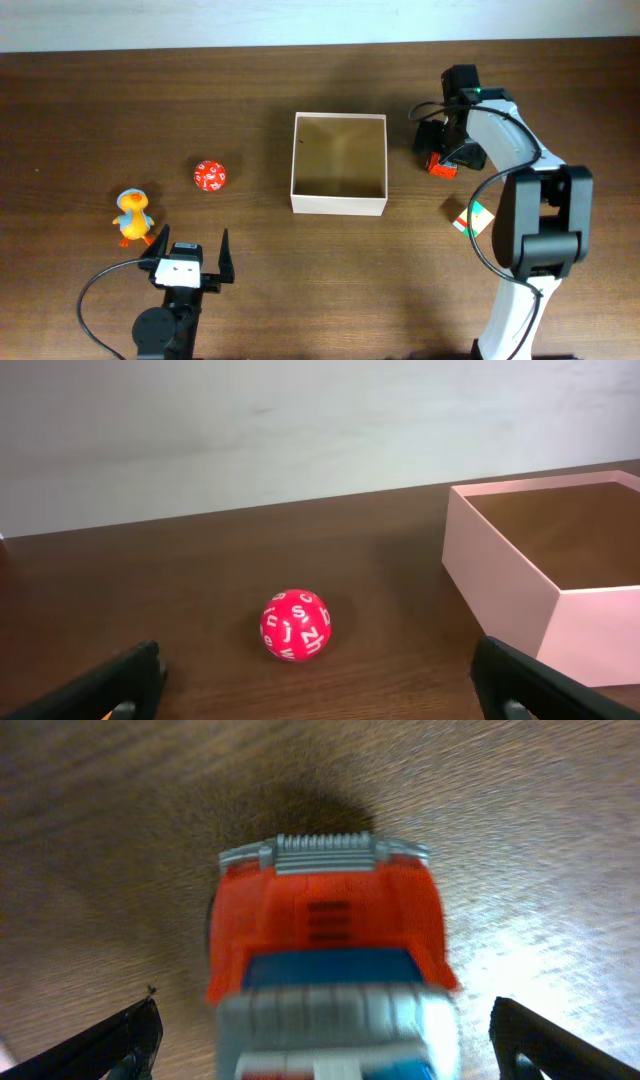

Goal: Pack container
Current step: 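Lower the right gripper over the red toy truck and grasp it, then lift the red truck and carry it left over the box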

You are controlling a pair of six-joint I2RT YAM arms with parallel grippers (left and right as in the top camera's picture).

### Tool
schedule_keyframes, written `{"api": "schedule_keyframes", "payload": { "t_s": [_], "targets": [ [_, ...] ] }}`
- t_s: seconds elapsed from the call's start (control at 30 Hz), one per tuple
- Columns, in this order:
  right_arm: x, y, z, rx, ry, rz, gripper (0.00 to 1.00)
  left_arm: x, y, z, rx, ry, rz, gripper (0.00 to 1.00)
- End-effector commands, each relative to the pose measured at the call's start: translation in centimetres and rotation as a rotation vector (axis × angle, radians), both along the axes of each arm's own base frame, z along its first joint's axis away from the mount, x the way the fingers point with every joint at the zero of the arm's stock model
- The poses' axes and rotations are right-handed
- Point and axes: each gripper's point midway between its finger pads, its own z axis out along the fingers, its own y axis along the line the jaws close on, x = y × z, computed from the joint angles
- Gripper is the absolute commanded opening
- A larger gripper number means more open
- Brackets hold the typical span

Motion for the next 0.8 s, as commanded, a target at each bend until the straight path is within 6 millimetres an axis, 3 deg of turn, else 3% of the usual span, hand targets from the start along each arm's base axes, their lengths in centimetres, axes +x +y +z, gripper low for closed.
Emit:
{"api": "schedule_keyframes", "payload": {
  "t_s": [0.0,0.07,0.23,0.37,0.77],
  "targets": [
    [-0.62,-0.24,-2.25,-0.006,0.052,0.046,1.0,-0.02,-0.04,-0.12,0.02,-0.004,-0.003,0.99],
    [-0.67,-0.26,-2.6,-0.006,0.059,0.053,0.95,-0.02,-0.04,-0.12,0.02,-0.004,-0.003,0.99],
    [-0.54,-0.26,-2.79,-0.007,0.057,0.061,0.68,-0.02,-0.04,-0.12,0.02,-0.004,-0.003,0.99],
    [-0.48,-0.26,-2.78,-0.008,0.055,0.064,0.58,-0.02,-0.04,-0.13,0.02,-0.003,-0.003,0.99],
    [0.1,-0.61,-2.22,-0.017,0.04,0.098,0.56,-0.01,-0.04,-0.16,0.02,-0.002,-0.003,0.99]
  ]
}}
